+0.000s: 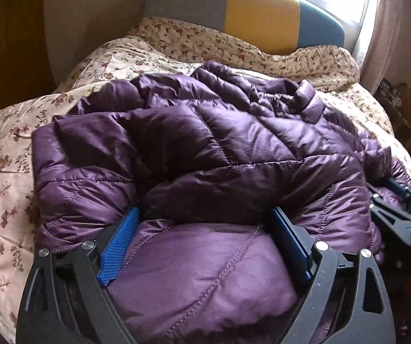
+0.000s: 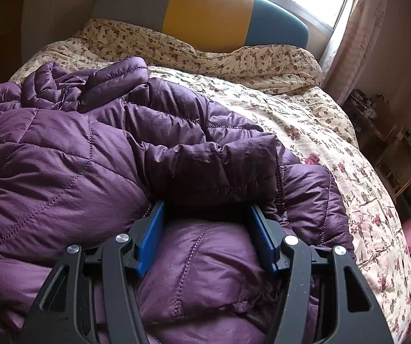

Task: Fold large clothes
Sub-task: 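Open the right gripper and smooth the folded jacket with both tools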

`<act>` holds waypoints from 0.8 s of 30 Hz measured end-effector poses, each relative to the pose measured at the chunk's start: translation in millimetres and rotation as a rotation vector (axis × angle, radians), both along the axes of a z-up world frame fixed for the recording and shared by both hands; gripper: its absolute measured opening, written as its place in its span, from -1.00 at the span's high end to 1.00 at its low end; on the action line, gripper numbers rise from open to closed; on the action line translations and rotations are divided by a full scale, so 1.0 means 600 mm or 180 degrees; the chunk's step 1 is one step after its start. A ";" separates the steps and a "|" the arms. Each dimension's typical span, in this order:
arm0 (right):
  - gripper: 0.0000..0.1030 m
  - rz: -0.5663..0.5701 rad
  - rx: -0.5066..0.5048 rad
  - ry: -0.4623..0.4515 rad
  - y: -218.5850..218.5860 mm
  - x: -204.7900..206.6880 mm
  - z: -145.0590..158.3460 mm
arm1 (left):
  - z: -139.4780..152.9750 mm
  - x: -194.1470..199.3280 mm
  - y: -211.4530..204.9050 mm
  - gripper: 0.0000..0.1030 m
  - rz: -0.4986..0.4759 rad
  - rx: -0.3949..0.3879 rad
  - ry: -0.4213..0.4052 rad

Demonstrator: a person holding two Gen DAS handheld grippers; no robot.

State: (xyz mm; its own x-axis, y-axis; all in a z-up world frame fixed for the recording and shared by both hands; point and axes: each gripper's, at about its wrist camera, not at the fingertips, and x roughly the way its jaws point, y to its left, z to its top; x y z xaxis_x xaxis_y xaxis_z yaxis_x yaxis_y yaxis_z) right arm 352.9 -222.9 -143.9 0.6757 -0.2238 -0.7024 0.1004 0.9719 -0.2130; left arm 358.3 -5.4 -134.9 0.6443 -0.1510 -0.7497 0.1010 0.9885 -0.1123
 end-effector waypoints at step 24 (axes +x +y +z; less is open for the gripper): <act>-0.92 0.0295 0.0236 0.0410 -0.057 -0.194 0.064 | 0.102 -0.295 0.107 -0.75 0.0166 0.0043 -0.0504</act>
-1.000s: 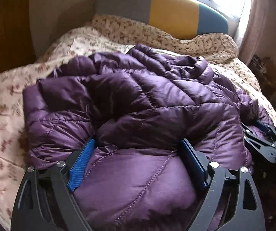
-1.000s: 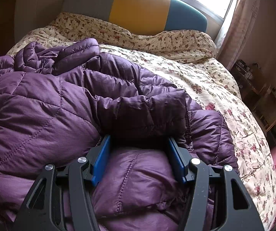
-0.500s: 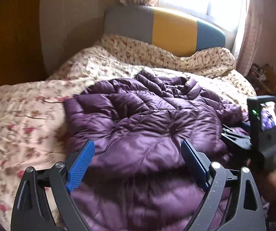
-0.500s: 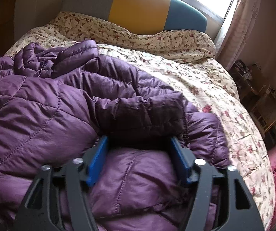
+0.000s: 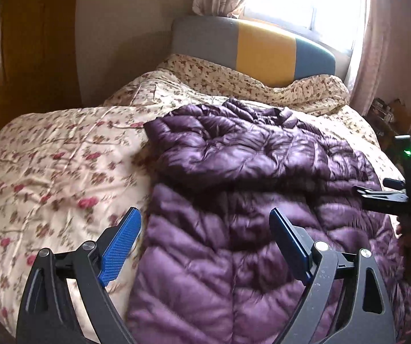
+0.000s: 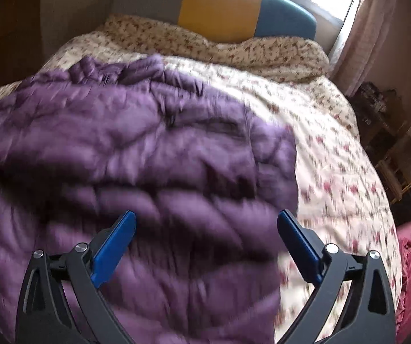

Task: Fold large clothes
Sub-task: 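Open the right gripper and smooth the folded jacket with both tools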

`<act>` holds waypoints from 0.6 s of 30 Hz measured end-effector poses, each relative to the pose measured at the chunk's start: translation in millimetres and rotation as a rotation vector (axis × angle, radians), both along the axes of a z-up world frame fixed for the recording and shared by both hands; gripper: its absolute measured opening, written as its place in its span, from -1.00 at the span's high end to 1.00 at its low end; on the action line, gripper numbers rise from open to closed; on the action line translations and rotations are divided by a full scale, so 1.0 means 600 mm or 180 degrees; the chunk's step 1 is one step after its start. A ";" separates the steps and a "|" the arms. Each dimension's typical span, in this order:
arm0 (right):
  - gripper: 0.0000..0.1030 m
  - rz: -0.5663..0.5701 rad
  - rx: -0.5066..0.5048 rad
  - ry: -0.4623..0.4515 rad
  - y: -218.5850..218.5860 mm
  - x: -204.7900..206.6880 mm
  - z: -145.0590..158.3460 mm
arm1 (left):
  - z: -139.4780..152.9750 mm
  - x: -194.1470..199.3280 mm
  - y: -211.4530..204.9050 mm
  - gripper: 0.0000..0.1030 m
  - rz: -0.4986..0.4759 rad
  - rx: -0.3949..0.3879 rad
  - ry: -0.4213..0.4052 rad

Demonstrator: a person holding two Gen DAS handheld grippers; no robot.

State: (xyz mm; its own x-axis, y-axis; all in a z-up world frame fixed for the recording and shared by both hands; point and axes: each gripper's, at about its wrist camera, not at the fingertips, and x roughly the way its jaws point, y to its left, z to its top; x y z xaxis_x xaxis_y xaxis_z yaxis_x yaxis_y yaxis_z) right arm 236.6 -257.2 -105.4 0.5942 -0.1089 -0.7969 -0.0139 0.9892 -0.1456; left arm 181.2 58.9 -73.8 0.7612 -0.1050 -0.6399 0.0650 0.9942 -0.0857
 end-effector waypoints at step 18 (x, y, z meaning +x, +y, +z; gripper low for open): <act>-0.85 0.0195 0.0532 0.0583 -0.098 -0.252 -0.036 | -0.076 -0.114 0.052 -0.75 -0.0089 0.0122 0.0382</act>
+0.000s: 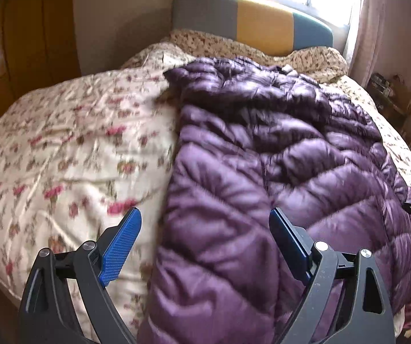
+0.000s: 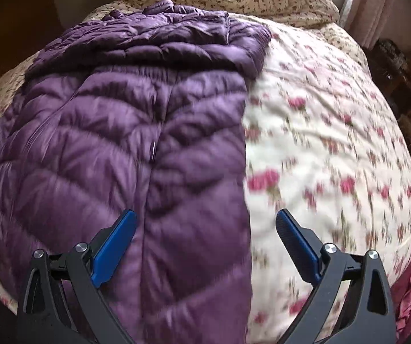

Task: Fold large clothes
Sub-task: 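Open the right gripper and smooth the folded jacket with both tools, then grasp the jacket hem with both grippers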

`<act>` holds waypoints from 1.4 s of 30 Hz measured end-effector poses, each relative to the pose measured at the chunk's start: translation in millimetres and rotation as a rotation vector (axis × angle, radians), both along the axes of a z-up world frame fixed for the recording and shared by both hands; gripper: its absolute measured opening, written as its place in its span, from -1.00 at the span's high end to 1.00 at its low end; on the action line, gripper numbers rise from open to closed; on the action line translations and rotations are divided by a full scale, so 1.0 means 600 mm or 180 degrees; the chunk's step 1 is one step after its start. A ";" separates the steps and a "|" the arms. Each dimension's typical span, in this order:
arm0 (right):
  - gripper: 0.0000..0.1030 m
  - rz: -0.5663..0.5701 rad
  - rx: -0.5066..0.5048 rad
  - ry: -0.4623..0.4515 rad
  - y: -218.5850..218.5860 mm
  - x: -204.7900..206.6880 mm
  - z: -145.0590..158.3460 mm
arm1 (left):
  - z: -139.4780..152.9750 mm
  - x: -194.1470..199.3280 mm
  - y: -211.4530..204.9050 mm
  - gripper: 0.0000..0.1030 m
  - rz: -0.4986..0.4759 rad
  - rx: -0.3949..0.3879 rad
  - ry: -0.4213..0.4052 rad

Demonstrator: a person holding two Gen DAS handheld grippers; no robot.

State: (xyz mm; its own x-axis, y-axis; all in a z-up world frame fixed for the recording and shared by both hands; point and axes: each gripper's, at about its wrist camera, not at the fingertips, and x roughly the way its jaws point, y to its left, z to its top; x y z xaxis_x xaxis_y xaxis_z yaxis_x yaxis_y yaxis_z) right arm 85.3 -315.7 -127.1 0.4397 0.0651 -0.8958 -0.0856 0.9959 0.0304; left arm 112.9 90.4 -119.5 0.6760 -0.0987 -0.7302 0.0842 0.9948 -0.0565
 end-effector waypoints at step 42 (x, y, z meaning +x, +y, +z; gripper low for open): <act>0.86 0.0233 0.0419 -0.0890 0.023 0.226 0.200 | 0.156 0.224 0.016 0.82 -0.0455 -0.0982 -0.0257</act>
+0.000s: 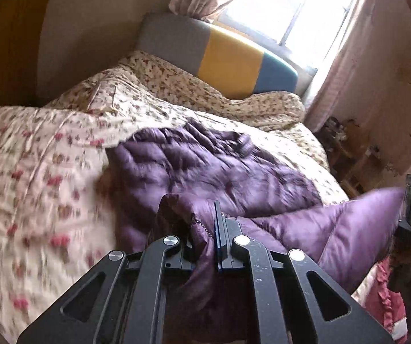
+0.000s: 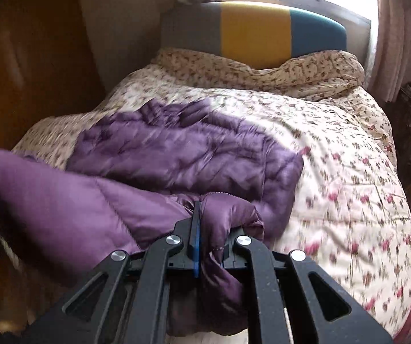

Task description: Fold large clothes

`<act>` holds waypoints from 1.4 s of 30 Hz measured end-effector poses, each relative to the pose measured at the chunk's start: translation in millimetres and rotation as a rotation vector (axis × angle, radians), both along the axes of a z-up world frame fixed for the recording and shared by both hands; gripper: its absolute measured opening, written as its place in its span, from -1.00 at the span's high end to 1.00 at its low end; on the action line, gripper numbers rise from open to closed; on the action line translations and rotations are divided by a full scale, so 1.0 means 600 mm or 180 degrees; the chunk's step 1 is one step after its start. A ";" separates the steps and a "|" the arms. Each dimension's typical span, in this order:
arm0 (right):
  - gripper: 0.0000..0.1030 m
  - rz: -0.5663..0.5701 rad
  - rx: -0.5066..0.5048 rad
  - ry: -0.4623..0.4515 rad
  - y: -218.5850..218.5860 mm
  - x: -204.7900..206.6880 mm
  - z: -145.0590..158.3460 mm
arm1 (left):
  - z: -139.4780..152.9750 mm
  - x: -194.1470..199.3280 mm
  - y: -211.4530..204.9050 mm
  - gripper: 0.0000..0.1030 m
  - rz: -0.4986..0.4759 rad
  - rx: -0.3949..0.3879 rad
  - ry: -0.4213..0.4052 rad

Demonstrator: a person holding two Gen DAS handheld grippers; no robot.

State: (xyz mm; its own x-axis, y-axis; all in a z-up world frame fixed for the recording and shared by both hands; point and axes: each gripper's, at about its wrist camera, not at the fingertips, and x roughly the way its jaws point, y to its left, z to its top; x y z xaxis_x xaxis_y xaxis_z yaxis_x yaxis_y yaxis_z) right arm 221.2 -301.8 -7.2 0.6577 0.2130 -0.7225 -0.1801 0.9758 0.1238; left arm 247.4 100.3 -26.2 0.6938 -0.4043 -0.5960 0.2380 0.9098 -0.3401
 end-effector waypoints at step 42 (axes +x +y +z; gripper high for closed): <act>0.22 -0.0594 0.0461 0.0799 -0.071 0.096 -0.148 | -0.182 0.101 0.098 0.43 0.0418 -0.1102 0.0958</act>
State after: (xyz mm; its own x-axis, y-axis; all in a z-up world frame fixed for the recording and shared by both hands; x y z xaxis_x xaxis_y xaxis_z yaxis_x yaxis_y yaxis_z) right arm 278.8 -344.4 -96.1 0.5005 0.2179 -0.8378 0.0534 0.9582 0.2812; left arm 307.8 158.8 -135.5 0.5696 -0.5350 -0.6240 -0.0271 0.7465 -0.6648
